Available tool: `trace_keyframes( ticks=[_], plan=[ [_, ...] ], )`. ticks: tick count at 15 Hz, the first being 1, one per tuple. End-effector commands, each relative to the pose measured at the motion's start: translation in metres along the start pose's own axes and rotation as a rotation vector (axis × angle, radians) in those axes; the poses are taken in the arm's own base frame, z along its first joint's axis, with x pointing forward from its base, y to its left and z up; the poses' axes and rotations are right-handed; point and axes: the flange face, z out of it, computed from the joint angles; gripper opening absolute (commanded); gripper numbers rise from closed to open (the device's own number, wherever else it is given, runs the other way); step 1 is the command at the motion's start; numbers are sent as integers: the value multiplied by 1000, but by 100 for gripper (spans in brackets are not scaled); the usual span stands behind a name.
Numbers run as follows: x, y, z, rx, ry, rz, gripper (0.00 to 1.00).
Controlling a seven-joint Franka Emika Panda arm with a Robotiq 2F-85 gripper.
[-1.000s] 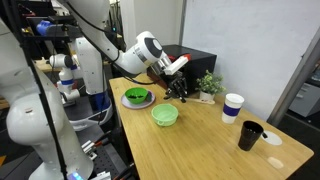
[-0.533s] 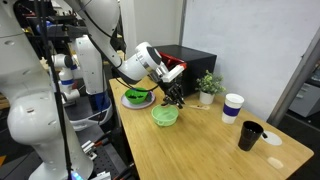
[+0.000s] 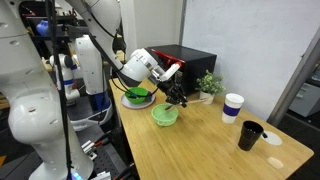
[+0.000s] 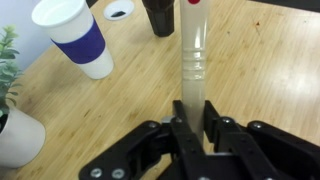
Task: Use the spoon to pick the objects in the green bowl and put them in the green pot
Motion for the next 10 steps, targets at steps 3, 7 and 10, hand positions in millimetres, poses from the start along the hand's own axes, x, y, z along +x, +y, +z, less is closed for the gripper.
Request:
trace_keyframes(
  ticks=[3,7,10],
  plan=[
    [25,8,-25,-96,-145,-107,6],
    [44,11,-42,-156,-216,-164,6],
    [49,10,-48,-180,-267,-195,6]
  ],
)
